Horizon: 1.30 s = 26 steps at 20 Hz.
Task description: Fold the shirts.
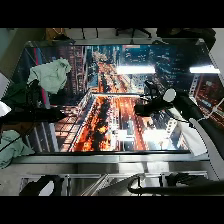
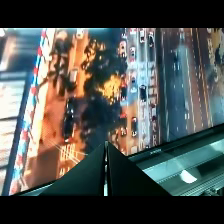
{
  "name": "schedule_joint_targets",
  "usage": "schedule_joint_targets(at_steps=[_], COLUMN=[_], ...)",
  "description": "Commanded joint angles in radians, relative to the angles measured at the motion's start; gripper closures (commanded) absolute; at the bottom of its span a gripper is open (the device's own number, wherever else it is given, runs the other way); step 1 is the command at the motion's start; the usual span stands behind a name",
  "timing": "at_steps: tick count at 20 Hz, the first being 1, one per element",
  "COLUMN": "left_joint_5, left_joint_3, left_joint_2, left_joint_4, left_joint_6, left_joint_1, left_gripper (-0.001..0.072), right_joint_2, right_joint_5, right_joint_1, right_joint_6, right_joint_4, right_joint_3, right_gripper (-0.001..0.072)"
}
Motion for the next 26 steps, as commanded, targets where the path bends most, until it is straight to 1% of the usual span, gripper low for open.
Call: schedule_joint_targets(at_steps=[1,16,20,23,24,25,26], left_joint_5=[0.0,0.004,0.078,0.206,0.262,0.301,0.328], left_joint_3=[0.0,0.0,-0.001,0.0,0.002,0.017,0.043], left_joint_2=[-0.001,-0.001,-0.001,-0.014,-0.027,-0.047,-0.076], left_joint_4=[0.0,-0.001,-0.001,0.002,0.003,0.005,0.023], left_joint_6=[0.0,0.0,0.0,0.001,0.014,0.061,0.078], left_joint_1=[-0.001,-0.001,-0.001,-0.001,-0.001,0.0,-0.001], left_gripper=[0.0688,0.0688,0.0687,0.0685,0.0636,0.0269,0.0003], right_joint_2=[-0.001,-0.001,-0.001,-0.008,-0.013,-0.016,-0.016], right_joint_5=[0.0,0.0,-0.002,-0.012,-0.025,-0.049,-0.079], right_joint_1=[0.0,0.0,0.0,0.0,0.0,0.0,-0.001], right_joint_6=[0.0,0.0,0.0,0.0,0.0,-0.001,-0.004], right_joint_4=[0.0,0.0,0.004,0.007,0.007,0.006,0.006], right_joint_3=[0.0,0.0,0.0,0.0,0.0,0.0,0.0], right_gripper=[0.0687,0.0687,0.0688,0.0686,0.0687,0.0684,0.0679])
